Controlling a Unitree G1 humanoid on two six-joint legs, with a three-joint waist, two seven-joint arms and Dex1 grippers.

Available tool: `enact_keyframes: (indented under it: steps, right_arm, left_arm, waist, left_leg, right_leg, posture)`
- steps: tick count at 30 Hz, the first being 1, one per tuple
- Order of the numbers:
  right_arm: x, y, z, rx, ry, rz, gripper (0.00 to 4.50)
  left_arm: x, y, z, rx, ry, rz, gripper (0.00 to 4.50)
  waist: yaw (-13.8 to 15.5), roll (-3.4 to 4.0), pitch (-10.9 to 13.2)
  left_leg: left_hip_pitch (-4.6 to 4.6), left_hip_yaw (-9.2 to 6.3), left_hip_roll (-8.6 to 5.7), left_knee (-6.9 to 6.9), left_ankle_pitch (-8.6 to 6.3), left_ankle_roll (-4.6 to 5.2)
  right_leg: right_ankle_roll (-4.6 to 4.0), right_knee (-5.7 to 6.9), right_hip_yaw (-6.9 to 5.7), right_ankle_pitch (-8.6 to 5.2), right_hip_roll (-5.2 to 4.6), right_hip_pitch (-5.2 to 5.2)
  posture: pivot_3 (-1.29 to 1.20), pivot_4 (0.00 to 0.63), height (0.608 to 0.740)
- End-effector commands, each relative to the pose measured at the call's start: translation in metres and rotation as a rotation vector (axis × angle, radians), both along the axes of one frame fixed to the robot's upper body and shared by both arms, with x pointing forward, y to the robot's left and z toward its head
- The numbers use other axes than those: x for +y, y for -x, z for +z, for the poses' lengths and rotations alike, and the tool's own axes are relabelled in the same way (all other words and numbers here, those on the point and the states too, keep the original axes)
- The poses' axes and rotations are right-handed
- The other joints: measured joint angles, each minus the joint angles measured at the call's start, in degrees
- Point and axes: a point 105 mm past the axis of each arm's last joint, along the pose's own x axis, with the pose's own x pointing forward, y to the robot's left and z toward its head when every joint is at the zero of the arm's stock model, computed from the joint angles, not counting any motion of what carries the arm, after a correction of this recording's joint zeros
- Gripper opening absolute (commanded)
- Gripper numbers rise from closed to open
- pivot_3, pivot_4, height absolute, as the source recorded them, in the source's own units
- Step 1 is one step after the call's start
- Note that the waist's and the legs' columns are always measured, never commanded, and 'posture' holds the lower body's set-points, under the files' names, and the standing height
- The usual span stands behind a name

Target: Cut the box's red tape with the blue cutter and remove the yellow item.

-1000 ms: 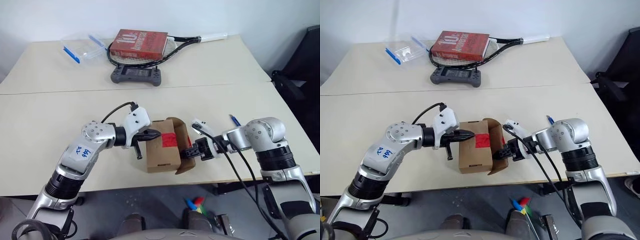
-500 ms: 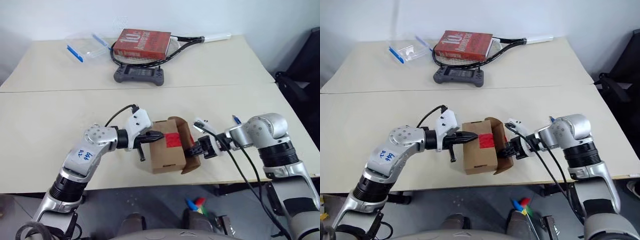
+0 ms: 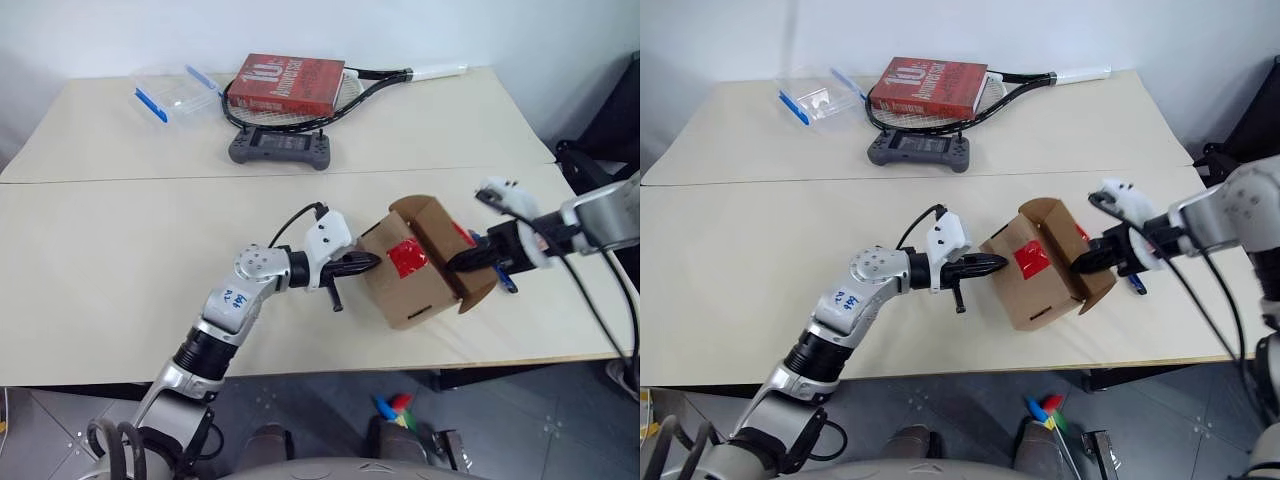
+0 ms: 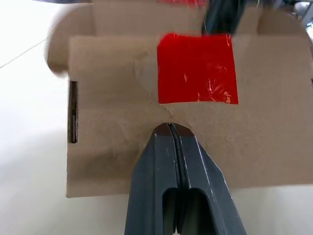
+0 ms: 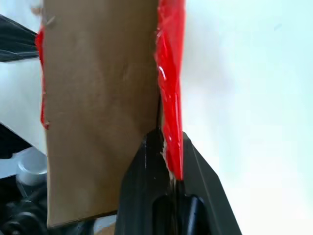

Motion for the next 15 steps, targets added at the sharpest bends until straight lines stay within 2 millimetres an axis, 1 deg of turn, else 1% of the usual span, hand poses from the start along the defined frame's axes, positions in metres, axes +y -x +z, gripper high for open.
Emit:
enact_keyframes:
  steps: [1,6,8,15]
  right_arm:
    - [0.011,0.006,0.017,-0.038,0.034,0.074,0.03]
    - [0.020,0.005,0.024,-0.072,0.099,0.110,0.03]
    - [0.026,0.005,0.026,-0.085,0.110,0.135,0.03]
    - [0.041,0.008,0.021,-0.174,0.206,0.192,0.03]
  left_arm:
    - [-0.006,-0.002,-0.004,-0.015,-0.003,0.026,0.00]
    - [0.004,-0.008,-0.007,-0.015,0.000,0.102,0.00]
    - [0.009,-0.008,-0.011,-0.009,-0.007,0.129,0.00]
    - [0.020,-0.011,-0.013,0.002,-0.022,0.203,0.00]
  waist:
    - [0.00,-0.02,0.01]
    - [0.01,-0.02,0.01]
    - [0.03,-0.01,0.01]
    - [0.03,-0.02,0.01]
  left_leg:
    - [-0.01,0.01,0.00,0.00,0.00,0.00]
    - [-0.09,0.00,0.00,0.01,-0.02,0.01]
    - [-0.15,0.00,0.00,0.03,-0.02,0.01]
    - [-0.24,0.00,0.00,0.04,-0.02,0.01]
  right_leg:
    - [0.00,-0.01,0.00,0.00,0.00,0.00]
    - [0.01,-0.03,-0.01,0.01,0.00,-0.06]
    - [0.01,-0.03,-0.01,0.01,0.00,-0.12]
    - [0.01,0.00,-0.01,0.01,0.00,-0.23]
  posture:
    - [0.00,0.150,0.740]
    - [0.00,0.150,0.740]
    - [0.00,0.150,0.740]
    - [0.00,0.150,0.740]
